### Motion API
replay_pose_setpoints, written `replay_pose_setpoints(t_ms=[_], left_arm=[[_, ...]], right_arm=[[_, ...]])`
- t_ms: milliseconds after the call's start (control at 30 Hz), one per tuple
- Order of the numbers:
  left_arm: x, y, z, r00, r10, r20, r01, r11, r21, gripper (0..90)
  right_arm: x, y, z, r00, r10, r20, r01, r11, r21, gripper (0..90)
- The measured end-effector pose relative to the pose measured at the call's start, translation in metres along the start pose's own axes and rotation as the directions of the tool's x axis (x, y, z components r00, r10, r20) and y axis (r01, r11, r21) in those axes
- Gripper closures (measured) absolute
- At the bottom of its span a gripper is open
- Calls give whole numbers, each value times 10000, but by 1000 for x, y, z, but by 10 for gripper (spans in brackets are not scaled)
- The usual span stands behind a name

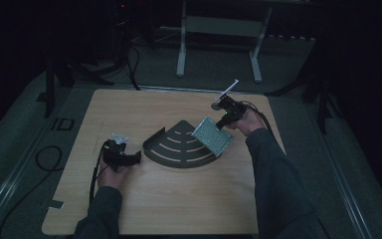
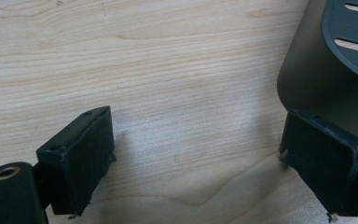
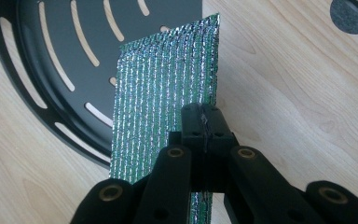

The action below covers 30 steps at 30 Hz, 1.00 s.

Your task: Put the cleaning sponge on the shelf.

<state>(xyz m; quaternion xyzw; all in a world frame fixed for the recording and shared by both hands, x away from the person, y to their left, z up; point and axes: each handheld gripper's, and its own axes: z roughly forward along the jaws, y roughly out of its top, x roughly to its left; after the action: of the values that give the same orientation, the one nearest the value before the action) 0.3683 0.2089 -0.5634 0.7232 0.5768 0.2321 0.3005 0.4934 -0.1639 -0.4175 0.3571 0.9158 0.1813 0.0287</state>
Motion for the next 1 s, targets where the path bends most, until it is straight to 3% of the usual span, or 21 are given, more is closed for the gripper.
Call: replay_pose_setpoints(t_ms=[1000], left_arm=[[0,0,0,10000,3,10,-3,10000,-5,101]], right_arm=[[3,13,26,10000,92,-30,-93,9999,-94,897]])
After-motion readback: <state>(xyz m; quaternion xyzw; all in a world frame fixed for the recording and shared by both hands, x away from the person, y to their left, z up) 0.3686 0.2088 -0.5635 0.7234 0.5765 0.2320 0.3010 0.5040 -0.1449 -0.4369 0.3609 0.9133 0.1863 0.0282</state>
